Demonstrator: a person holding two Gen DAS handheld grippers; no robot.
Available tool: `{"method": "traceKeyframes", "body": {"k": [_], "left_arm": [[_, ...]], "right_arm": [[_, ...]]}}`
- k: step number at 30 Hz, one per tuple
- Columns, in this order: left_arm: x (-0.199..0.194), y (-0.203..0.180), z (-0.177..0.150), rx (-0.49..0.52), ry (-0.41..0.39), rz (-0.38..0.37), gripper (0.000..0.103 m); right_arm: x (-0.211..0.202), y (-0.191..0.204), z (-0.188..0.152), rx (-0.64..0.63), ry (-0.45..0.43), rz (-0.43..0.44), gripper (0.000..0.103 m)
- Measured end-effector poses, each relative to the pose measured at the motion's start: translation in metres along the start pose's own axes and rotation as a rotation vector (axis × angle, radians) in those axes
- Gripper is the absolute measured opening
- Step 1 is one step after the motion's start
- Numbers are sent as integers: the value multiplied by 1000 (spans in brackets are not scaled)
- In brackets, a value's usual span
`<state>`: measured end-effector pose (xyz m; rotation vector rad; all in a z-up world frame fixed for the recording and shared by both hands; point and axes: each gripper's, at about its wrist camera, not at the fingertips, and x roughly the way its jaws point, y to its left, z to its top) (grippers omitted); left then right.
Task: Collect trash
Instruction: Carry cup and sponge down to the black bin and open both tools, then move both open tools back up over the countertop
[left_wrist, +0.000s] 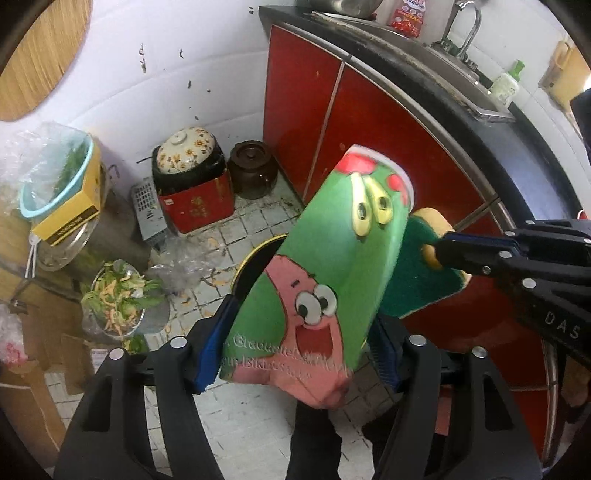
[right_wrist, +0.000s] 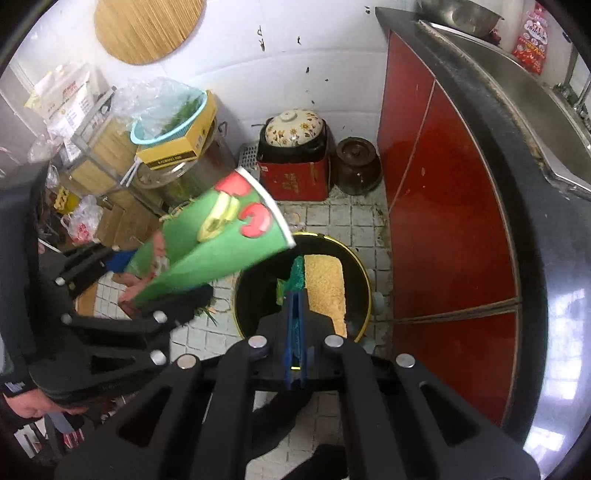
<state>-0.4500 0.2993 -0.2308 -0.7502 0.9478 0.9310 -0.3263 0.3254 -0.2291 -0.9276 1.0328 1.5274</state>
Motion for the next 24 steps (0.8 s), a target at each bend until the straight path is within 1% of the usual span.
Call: {"method": "traceKeyframes", "body": {"k": [1, 2, 3, 4, 5, 6, 7, 10, 13, 16, 21, 22, 24], "left_arm": [[2, 0, 0, 0, 7, 5, 85], [4, 1, 0, -2, 5, 18, 92], [4, 2, -1, -1, 0, 22, 92], [5, 3, -1, 2, 3, 26, 92], [6, 4, -2, 0, 10, 30, 92], [6, 5, -2, -6, 13, 30, 92], [6, 6, -2, -10, 14, 29, 92], [2, 7, -6, -14, 12, 31, 92], [-6, 6, -9, -5, 4, 35, 92], [-13, 7, -12, -18, -3, 36, 92], [-33, 2, -14, -15, -26, 47, 93], [-40, -3, -13, -2, -32, 56, 96], [-50, -13, -9, 28, -39, 78, 96]], "right_arm": [[3, -3, 2, 5, 16, 6, 4], [5, -6, 2, 14, 26, 6, 8], [4, -8, 2, 24, 20, 10, 30], [1, -10, 2, 32, 1, 8, 78], [-3, -11, 1, 34, -22, 1, 88], [-8, -10, 0, 33, -41, 12, 90], [-8, -10, 0, 33, -34, 34, 90], [-9, -5, 0, 17, -30, 39, 90], [-13, -5, 0, 26, -33, 51, 90], [-18, -6, 1, 31, -38, 48, 90], [-44, -19, -6, 76, -61, 36, 91], [-56, -24, -10, 95, -73, 30, 92], [-79, -33, -20, 120, -101, -4, 94]]}}
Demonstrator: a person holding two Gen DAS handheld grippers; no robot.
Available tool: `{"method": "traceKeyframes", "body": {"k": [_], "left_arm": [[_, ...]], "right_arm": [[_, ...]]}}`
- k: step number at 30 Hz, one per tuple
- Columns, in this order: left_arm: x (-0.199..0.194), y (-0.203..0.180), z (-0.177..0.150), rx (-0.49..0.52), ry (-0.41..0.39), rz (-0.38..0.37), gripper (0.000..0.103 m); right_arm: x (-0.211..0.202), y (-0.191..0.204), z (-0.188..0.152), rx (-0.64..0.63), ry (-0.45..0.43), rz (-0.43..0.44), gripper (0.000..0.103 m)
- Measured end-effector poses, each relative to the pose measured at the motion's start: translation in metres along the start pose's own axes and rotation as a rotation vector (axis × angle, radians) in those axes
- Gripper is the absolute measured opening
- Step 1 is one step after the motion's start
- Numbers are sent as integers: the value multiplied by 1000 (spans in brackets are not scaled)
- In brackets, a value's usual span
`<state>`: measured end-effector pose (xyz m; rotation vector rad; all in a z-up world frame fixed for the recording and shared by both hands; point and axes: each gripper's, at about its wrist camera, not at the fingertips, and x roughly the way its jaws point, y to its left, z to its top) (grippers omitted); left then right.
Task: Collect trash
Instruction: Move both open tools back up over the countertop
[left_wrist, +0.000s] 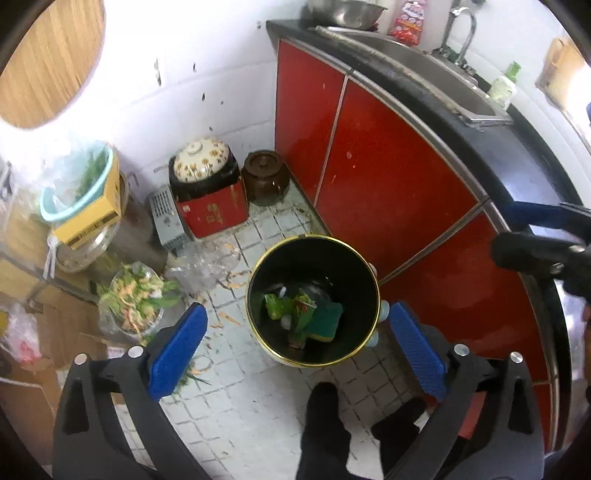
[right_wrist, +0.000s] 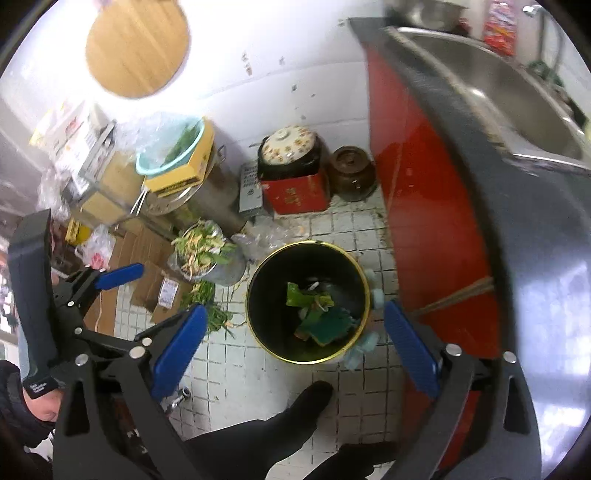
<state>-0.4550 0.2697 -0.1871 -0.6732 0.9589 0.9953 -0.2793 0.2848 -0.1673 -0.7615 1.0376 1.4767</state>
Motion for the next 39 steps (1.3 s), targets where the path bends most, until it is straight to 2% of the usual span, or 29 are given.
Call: {"method": "traceKeyframes", "body": {"k": [4, 7, 10, 15, 20, 25, 30, 34, 39], "left_arm": [[-20, -30, 11, 83, -10, -25, 96], [-36, -74, 21, 182, -33, -84, 96], [-54, -142, 33, 309, -69, -194, 96], [-76, -258, 37, 537, -121, -339, 96], [-97, -364, 21, 710, -133, -473, 96], [-115, -440, -3, 830, -118, -560, 96], [-118, -491, -20, 916, -117, -575, 96], [-115, -514, -21, 940, -114, -565, 96], [-100, -542, -14, 943, -91, -530, 96]], "right_arm": [[-65, -34, -23, 76, -88, -80, 95], [-116, -67, -48, 146, -154, -159, 95], [-172, -108, -84, 239, -229, -263, 95], [-255, -175, -169, 443, -300, -464, 95], [-317, -221, -256, 619, -345, -579, 95], [-352, -241, -320, 730, -373, -640, 95], [-367, -259, -362, 783, -390, -652, 95], [-370, -277, -374, 795, -391, -631, 95], [-363, -304, -370, 768, -362, -606, 95]]}}
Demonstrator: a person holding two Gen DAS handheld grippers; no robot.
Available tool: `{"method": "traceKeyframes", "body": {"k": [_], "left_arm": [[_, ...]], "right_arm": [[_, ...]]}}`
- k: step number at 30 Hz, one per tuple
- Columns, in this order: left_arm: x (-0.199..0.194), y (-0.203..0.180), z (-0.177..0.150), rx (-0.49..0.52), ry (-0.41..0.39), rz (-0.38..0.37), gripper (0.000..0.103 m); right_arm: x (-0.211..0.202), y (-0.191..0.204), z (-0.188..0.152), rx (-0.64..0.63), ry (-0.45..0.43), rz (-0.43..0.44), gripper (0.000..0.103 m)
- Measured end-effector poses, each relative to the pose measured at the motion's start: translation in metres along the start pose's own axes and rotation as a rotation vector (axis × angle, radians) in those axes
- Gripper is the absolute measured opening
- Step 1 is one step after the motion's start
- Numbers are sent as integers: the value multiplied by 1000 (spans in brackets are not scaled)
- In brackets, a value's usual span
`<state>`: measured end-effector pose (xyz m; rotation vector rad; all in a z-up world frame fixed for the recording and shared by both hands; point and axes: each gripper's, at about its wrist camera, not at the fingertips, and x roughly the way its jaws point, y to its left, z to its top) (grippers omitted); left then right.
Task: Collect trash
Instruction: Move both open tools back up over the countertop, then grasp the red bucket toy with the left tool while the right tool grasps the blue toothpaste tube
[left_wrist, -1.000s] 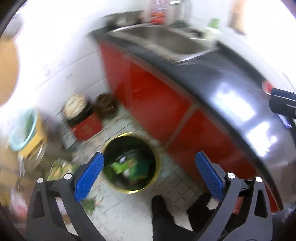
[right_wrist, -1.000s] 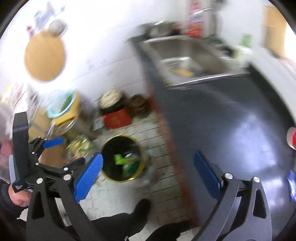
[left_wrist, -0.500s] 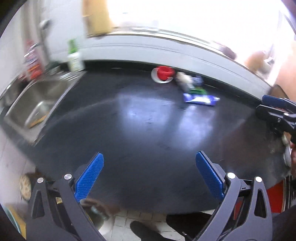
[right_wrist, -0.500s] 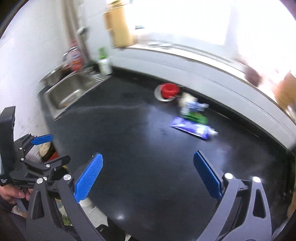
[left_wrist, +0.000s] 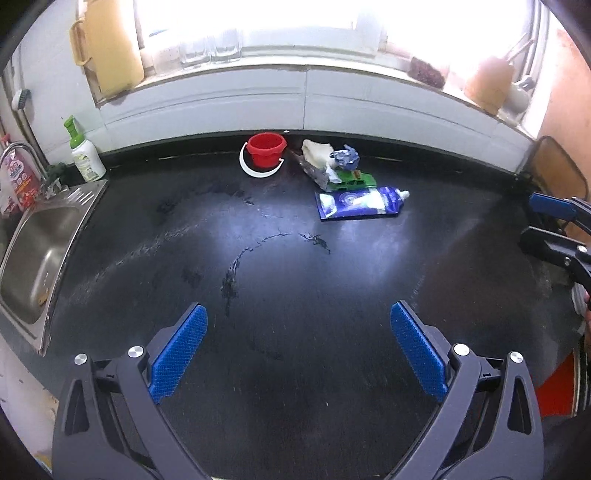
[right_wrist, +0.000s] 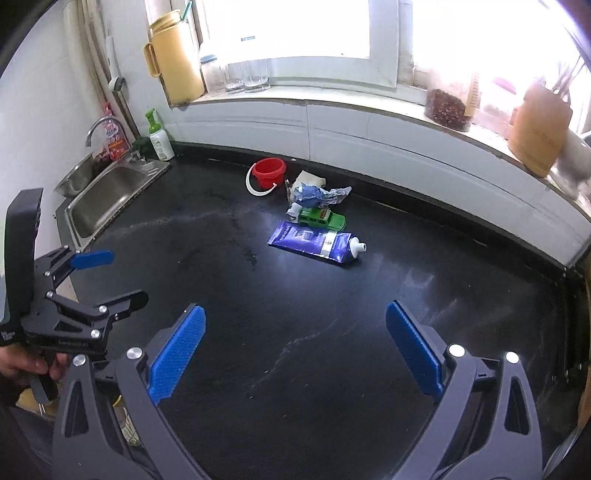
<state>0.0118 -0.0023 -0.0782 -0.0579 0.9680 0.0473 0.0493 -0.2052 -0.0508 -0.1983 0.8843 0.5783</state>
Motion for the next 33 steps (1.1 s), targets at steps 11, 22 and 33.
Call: {"method": "traceKeyframes", "body": {"k": [11, 22, 33], "left_arm": [[86, 23, 65, 51, 36, 68, 96], [210, 42, 146, 135, 84, 60, 96], [284, 57, 198, 135, 76, -32, 96]], "right_arm": [[94, -32, 23, -150, 137, 41, 95], [195, -52, 32, -331, 260, 94, 95], [241, -57, 55, -465, 269, 187, 96]]}}
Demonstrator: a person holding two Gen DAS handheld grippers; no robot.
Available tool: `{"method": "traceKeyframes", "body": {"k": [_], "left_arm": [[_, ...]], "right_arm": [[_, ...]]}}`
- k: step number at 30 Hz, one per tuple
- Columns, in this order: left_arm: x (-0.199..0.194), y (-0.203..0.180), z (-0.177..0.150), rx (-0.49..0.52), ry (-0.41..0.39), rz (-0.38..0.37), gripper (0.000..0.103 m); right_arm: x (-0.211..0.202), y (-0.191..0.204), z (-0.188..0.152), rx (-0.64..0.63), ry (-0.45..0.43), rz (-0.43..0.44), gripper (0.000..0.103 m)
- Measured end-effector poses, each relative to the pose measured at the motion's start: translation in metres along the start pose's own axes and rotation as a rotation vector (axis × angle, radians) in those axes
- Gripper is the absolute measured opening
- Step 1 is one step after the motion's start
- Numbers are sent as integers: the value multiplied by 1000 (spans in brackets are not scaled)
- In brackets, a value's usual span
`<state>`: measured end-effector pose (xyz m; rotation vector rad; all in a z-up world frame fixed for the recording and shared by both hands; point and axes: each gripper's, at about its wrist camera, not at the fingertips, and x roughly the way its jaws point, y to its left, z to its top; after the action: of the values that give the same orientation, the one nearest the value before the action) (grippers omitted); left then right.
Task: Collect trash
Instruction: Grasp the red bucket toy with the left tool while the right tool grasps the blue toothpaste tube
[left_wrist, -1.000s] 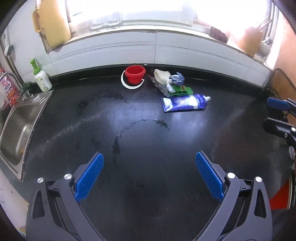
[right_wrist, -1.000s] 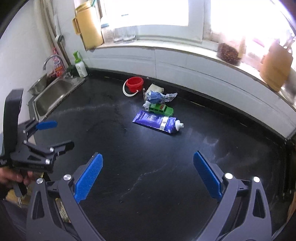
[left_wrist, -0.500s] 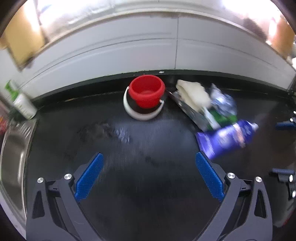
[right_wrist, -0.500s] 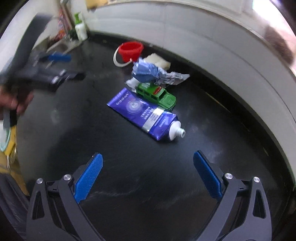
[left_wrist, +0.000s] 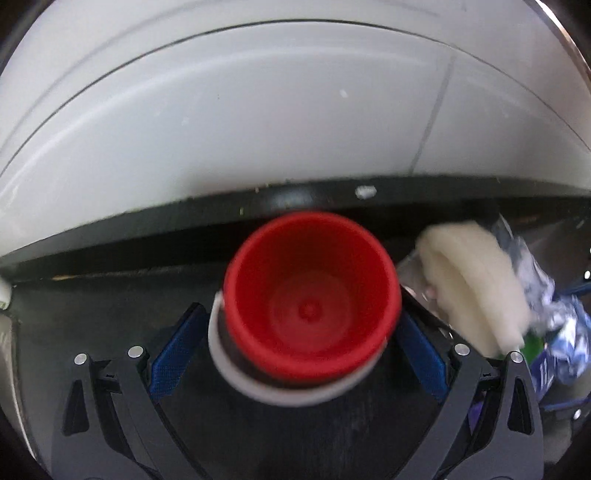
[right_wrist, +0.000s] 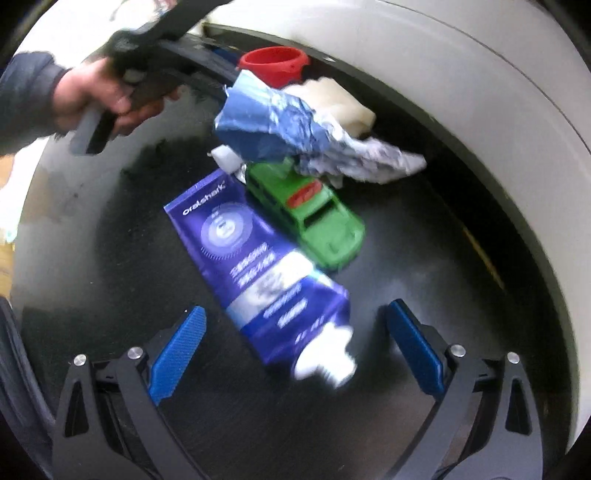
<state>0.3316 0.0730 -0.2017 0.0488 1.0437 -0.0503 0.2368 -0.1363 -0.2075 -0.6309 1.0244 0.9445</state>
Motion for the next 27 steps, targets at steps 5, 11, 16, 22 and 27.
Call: {"method": "traceKeyframes", "body": {"k": [5, 11, 16, 22, 27], "left_arm": [[-2, -3, 5, 10, -49, 7, 71], [-13, -4, -2, 0, -40, 19, 66], [-38, 5, -18, -42, -39, 36, 66], [-80, 6, -50, -86, -43, 75, 66], [-119, 7, -76, -150, -51, 100, 66]], "right_arm": [[-6, 11, 6, -64, -10, 35, 73], [-18, 36, -1, -20, 31, 57, 54], [-39, 41, -11, 146, -7, 102, 17], [-62, 62, -26, 249, -26, 173, 7], [-75, 89, -31, 256, -6, 191, 6]]}}
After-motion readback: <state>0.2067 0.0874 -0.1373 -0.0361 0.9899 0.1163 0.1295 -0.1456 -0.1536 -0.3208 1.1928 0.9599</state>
